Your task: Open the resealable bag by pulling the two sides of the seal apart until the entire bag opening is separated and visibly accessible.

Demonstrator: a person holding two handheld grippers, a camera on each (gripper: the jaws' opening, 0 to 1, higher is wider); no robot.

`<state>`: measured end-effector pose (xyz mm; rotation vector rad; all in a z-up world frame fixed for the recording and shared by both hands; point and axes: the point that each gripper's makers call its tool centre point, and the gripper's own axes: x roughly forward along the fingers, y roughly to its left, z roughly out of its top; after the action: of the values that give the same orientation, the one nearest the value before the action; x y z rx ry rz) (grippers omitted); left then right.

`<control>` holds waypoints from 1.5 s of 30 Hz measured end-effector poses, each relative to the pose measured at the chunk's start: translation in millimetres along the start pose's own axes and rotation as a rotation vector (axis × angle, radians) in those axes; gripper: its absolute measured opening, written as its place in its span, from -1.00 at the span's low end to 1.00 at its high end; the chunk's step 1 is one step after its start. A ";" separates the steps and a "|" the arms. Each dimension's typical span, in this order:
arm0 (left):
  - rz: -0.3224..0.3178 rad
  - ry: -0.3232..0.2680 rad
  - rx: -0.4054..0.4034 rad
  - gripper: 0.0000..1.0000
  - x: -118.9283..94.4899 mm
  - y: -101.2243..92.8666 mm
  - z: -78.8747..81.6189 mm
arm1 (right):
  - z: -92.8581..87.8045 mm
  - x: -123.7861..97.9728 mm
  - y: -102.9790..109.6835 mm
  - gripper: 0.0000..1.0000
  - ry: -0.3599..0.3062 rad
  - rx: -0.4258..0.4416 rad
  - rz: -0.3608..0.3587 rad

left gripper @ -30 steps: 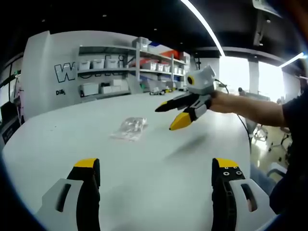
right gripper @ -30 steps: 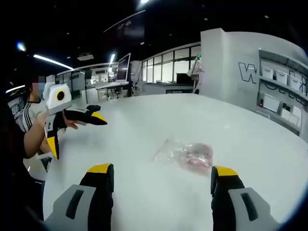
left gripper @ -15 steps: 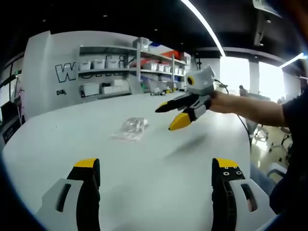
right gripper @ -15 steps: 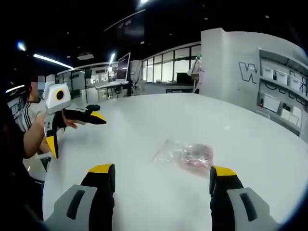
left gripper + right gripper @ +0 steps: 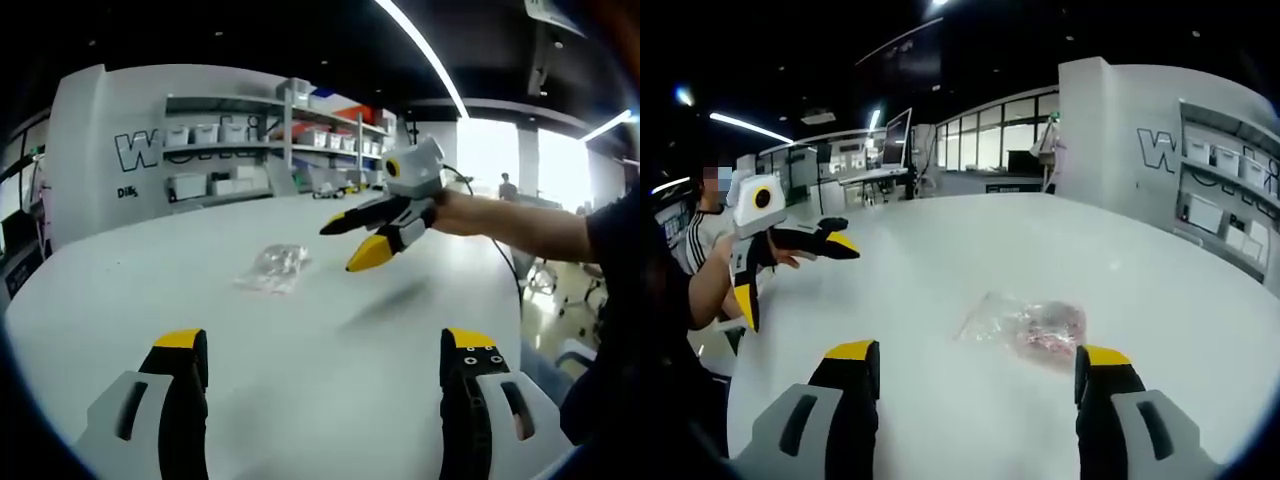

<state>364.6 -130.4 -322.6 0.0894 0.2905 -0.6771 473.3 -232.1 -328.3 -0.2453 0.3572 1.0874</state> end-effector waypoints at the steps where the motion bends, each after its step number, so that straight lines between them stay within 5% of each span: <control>1: 0.001 -0.002 0.000 0.90 -0.5 0.2 0.3 | 0.1 0.2 -0.2 0.59 0.000 0.002 -0.001; 45: 0.001 0.003 -0.004 0.89 2.4 2.4 -4.0 | 5.6 9.1 -7.9 0.52 -0.012 0.012 -0.016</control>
<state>366.9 -129.3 -327.2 0.0862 0.2944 -0.6757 485.1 -226.1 -326.6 -0.2303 0.3509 1.0707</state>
